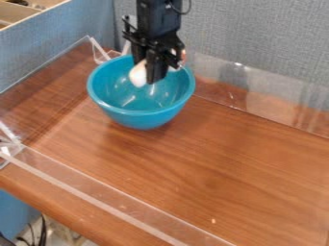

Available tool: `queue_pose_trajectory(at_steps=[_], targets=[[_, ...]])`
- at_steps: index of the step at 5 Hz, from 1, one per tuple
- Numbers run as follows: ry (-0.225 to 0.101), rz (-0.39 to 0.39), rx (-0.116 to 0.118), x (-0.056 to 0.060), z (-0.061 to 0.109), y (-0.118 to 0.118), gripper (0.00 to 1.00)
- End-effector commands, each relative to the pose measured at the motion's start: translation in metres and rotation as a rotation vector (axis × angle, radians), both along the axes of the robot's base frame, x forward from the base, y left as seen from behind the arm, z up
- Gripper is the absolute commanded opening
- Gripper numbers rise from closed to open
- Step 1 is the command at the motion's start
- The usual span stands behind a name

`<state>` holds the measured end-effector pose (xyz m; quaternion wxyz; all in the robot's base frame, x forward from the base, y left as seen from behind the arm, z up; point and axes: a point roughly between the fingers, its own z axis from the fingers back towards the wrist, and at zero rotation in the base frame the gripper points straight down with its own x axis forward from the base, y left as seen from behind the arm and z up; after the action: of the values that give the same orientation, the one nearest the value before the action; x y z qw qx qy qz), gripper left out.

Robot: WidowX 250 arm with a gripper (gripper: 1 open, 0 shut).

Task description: Put the mushroom in the blue bowl

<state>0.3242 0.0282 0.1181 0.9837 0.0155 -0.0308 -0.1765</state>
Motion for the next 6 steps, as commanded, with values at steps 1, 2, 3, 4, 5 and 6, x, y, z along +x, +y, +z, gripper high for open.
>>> queue_pose_trajectory(at_steps=[1, 2, 3, 4, 5, 6], targets=[[-0.034, -0.046, 0.008, 0.003, 0.004, -0.007, 0.0], [-0.019, -0.021, 0.011, 0.008, 0.006, -0.01, 0.0], [-0.001, 0.006, 0.015, 0.014, 0.007, -0.013, 0.0], [0.013, 0.018, 0.018, 0.019, -0.006, -0.002, 0.0], [0.031, 0.035, 0.022, 0.027, -0.021, 0.013, 0.0], [0.043, 0.065, 0.023, 0.032, -0.024, 0.014, 0.0]])
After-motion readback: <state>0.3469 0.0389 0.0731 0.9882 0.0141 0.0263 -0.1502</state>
